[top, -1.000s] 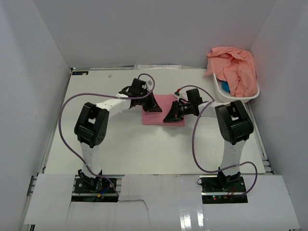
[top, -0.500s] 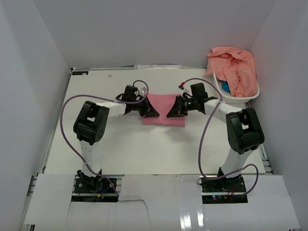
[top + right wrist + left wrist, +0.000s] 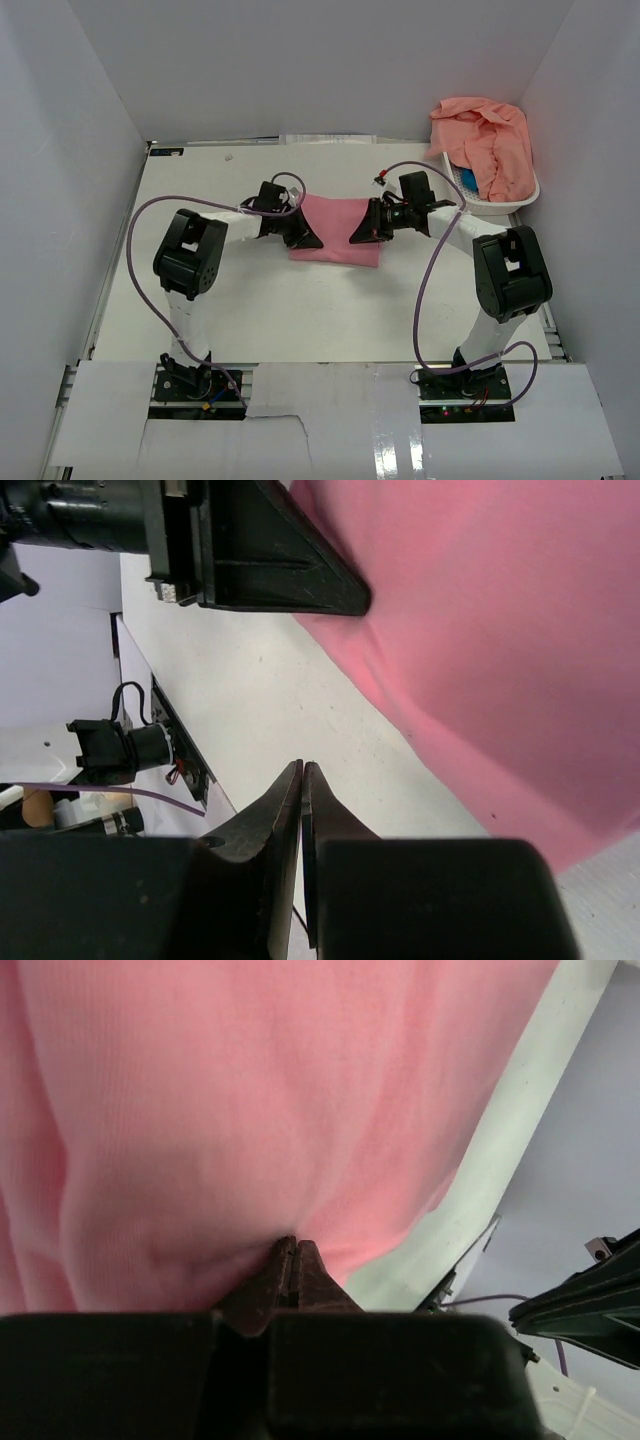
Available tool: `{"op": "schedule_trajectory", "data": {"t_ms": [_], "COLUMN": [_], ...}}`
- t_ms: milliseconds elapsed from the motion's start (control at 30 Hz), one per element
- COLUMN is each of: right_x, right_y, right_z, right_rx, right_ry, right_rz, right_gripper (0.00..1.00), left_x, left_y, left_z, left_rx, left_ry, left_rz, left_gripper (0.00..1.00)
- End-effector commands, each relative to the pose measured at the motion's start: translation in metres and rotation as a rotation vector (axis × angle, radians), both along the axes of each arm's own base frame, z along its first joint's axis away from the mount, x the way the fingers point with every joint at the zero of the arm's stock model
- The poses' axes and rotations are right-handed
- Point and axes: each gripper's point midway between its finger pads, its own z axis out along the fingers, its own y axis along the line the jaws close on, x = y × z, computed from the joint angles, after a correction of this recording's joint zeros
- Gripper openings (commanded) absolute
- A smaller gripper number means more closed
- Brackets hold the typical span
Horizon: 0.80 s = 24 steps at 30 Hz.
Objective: Fold and stack the t-shirts
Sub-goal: Smooth out wrinkles on the folded tshirt, then put the neatly folded tshirt into the corner of the board with the left arm
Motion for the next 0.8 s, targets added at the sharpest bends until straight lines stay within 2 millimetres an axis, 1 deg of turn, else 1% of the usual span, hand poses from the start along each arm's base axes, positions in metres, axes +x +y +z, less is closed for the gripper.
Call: {"op": "schedule_trajectory", "data": {"t_ms": [0,33,67,100,133,167,200,233,267,333,367,400,433,467,533,567,600,633,667,700,733,767], "right_x": [0.004,0.004,0.003,0.000,0.000,-0.001,-0.003,-0.004,-0.005,-0.008,-0.009,-0.010,-0.011,-0.011,-0.012,-0.013,-0.012,-0.013,-0.012,-0.012,-0.012,-0.013], "right_y": [-0.001,-0.002,-0.003,-0.004,-0.004,-0.006,-0.006,-0.007,-0.008,-0.010,-0.011,-0.011,-0.013,-0.014,-0.016,-0.016,-0.017,-0.018,-0.019,-0.020,-0.022,-0.023], "right_z": [0.018,0.017,0.017,0.014,0.014,0.014,0.012,0.014,0.014,0.015,0.015,0.016,0.018,0.020,0.025,0.029,0.032,0.035,0.037,0.043,0.045,0.049], "right_rx": [0.016,0.015,0.016,0.013,0.013,0.011,0.009,0.010,0.009,0.013,0.012,0.013,0.014,0.015,0.019,0.024,0.028,0.031,0.030,0.034,0.034,0.033], "right_ry": [-0.061,-0.062,-0.063,-0.057,-0.059,-0.060,-0.058,-0.063,-0.064,-0.068,-0.068,-0.069,-0.074,-0.078,-0.089,-0.098,-0.104,-0.108,-0.113,-0.128,-0.131,-0.142], "right_rz": [0.009,0.007,0.007,0.008,0.008,0.006,0.007,0.007,0.004,0.007,0.004,0.006,0.001,-0.002,-0.008,-0.010,-0.013,-0.014,-0.019,-0.022,-0.027,-0.029], "right_gripper": [0.08,0.08,0.09,0.08,0.08,0.08,0.08,0.09,0.09,0.12,0.14,0.18,0.19,0.20,0.21,0.22,0.22,0.22,0.23,0.23,0.23,0.23], "left_x": [0.009,0.008,0.009,0.008,0.012,0.012,0.009,0.011,0.016,0.017,0.027,0.028,0.031,0.038,0.045,0.053,0.057,0.060,0.063,0.070,0.073,0.075], "left_y": [0.019,0.020,0.021,0.024,0.027,0.030,0.034,0.038,0.041,0.052,0.061,0.066,0.069,0.073,0.077,0.079,0.078,0.078,0.077,0.075,0.074,0.076], "left_z": [0.048,0.059,0.073,0.094,0.103,0.109,0.110,0.111,0.117,0.110,0.109,0.104,0.092,0.092,0.082,0.071,0.068,0.064,0.053,0.056,0.055,0.049], "left_rx": [0.080,0.073,0.066,0.060,0.079,0.093,0.116,0.145,0.165,0.239,0.299,0.339,0.374,0.411,0.455,0.487,0.492,0.497,0.508,0.506,0.510,0.525], "left_ry": [-0.132,-0.156,-0.187,-0.227,-0.259,-0.267,-0.252,-0.265,-0.280,-0.272,-0.303,-0.292,-0.273,-0.282,-0.265,-0.250,-0.248,-0.240,-0.220,-0.227,-0.226,-0.216], "left_rz": [0.052,0.058,0.064,0.074,0.090,0.098,0.099,0.106,0.115,0.137,0.164,0.168,0.165,0.172,0.186,0.195,0.196,0.198,0.196,0.207,0.211,0.216], "left_gripper": [0.01,0.05,0.14,0.19,0.23,0.31,0.34,0.37,0.55,0.91,0.98,0.98,0.98,0.98,0.97,0.92,0.92,0.87,0.87,0.86,0.87,0.86]}}
